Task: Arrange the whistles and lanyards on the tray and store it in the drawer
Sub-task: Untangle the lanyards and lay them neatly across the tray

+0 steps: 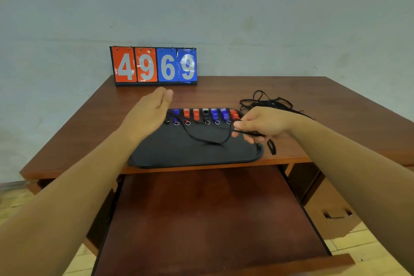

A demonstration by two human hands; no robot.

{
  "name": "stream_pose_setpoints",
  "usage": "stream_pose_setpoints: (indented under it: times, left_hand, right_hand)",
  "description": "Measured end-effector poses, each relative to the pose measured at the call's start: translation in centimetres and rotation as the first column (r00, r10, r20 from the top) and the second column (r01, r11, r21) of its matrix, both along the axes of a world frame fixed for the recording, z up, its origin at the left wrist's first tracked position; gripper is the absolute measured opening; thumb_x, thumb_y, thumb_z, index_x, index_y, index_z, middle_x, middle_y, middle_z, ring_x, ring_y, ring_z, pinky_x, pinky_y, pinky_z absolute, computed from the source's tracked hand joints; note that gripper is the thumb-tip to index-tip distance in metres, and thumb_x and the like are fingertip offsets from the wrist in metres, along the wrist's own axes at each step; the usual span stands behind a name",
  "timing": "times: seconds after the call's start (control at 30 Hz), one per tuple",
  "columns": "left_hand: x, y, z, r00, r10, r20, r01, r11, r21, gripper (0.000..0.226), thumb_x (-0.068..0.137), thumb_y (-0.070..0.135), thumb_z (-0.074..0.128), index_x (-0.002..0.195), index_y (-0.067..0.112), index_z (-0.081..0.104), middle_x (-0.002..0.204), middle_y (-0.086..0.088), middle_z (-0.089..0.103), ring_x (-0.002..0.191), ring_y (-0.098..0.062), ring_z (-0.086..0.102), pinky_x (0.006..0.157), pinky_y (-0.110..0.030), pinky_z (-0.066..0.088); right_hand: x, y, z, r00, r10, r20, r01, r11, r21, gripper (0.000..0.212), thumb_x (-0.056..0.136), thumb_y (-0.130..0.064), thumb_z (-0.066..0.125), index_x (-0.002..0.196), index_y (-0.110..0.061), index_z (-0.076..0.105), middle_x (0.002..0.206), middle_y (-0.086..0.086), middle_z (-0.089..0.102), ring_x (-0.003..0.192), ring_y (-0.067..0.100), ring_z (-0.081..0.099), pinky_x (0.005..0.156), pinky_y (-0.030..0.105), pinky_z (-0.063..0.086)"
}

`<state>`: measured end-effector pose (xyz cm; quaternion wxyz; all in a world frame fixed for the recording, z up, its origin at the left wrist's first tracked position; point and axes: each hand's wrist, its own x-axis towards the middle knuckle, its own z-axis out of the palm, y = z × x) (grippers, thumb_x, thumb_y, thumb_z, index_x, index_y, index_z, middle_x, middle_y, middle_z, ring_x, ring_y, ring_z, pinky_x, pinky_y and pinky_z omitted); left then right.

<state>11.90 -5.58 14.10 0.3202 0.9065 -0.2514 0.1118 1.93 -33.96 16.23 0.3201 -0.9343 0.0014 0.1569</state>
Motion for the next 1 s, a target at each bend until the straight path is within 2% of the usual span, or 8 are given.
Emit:
stream_pose_setpoints:
  times: [0.1,0.2,0.27,0.37,0.53,0.63,0.83,1.0]
  left_hand:
    - [-0.2,0.8,0.8,0.994,-0.036,-0.107,0.03,0.998,-0.062,0.048,0.102,0.054,0.026,0.097,0.021,0.06,0.083,0.006,0.063,0.073,-0.01,0.061,0.069,-0.027,0.047]
    - [-1.6,-0.2,1.8,0.902,-0.292,-0.319,0.243,0.953,-0.182,0.038,0.103,0.044,0.036,0.092,0.019,0.063,0.061,0.005,0.05,0.054,-0.01,0.05,0.063,-0.023,0.048]
    - [-2.3,-1.2,2.2,0.849,-0.393,-0.353,0.329,0.916,-0.229,0.029,0.104,0.034,0.042,0.092,0.019,0.064,0.061,0.003,0.052,0.056,-0.008,0.05,0.06,-0.021,0.046]
    - [-2.5,-1.9,2.4,0.803,-0.472,-0.365,0.376,0.876,-0.303,0.02,0.1,0.026,0.052,0.097,0.014,0.067,0.07,-0.002,0.061,0.062,-0.009,0.057,0.062,-0.02,0.049]
    - [-1.3,0.1,2.0,0.807,-0.445,-0.388,0.284,0.869,-0.406,0.014,0.096,0.02,0.059,0.1,0.011,0.069,0.074,0.002,0.069,0.066,-0.006,0.062,0.063,-0.018,0.05]
    - [-0.1,2.2,0.5,0.897,-0.28,-0.341,0.195,0.944,-0.265,0.012,0.096,0.023,0.06,0.099,0.017,0.07,0.079,0.004,0.074,0.07,-0.003,0.066,0.069,-0.021,0.05]
    - [1.7,5.0,-2.6,0.948,-0.11,-0.297,0.101,0.994,-0.046,0.012,0.096,0.028,0.06,0.094,0.023,0.07,0.079,0.007,0.076,0.071,-0.003,0.07,0.073,-0.023,0.05]
    - [2.9,6.5,-4.0,0.981,0.038,-0.192,-0.038,0.999,0.002,0.013,0.097,0.032,0.059,0.093,0.027,0.07,0.083,0.009,0.072,0.081,-0.006,0.064,0.08,-0.027,0.045]
  right_hand:
    - [0.1,-0.1,0.1,0.99,-0.072,-0.122,0.062,0.994,-0.087,0.033,0.103,-0.034,0.053,0.107,-0.006,0.069,0.088,0.005,0.078,0.07,0.017,0.069,0.067,0.027,0.055]
    - [0.8,1.1,0.2,1.0,-0.018,-0.003,0.017,0.956,-0.293,0.062,0.096,-0.048,0.058,0.146,-0.014,0.048,0.142,0.005,0.059,0.127,0.019,0.058,0.106,0.037,0.046]
    - [0.8,3.6,0.5,0.992,0.016,0.126,-0.016,1.0,-0.008,0.073,0.092,-0.052,0.062,0.154,-0.021,0.038,0.154,-0.002,0.046,0.141,0.015,0.043,0.119,0.04,0.03]
    - [1.1,6.9,0.1,0.984,0.15,0.095,-0.176,0.884,0.432,0.048,0.096,-0.038,0.063,0.138,-0.015,0.057,0.133,0.0,0.067,0.131,0.009,0.054,0.119,0.04,0.03]
    - [1.4,7.4,-0.4,0.995,0.103,0.011,-0.092,0.838,0.537,0.023,0.105,-0.023,0.051,0.105,-0.006,0.066,0.056,0.0,0.052,0.059,0.019,0.062,0.074,0.035,0.054]
    - [1.3,5.7,-0.8,0.999,0.032,0.04,-0.047,0.894,0.445,0.028,0.106,-0.026,0.049,0.105,-0.005,0.067,0.056,-0.004,0.038,0.046,0.011,0.035,0.047,0.023,0.036]
    - [1.1,2.7,-2.4,1.0,0.012,0.029,-0.016,0.986,0.165,0.03,0.106,-0.029,0.047,0.103,-0.01,0.07,0.057,-0.006,0.041,0.049,0.01,0.033,0.047,0.021,0.034]
    - [1.5,-0.4,-3.6,0.995,-0.094,0.035,0.086,0.979,0.185,0.025,0.102,-0.029,0.055,0.1,-0.011,0.072,0.056,-0.006,0.044,0.047,0.009,0.034,0.047,0.021,0.033]
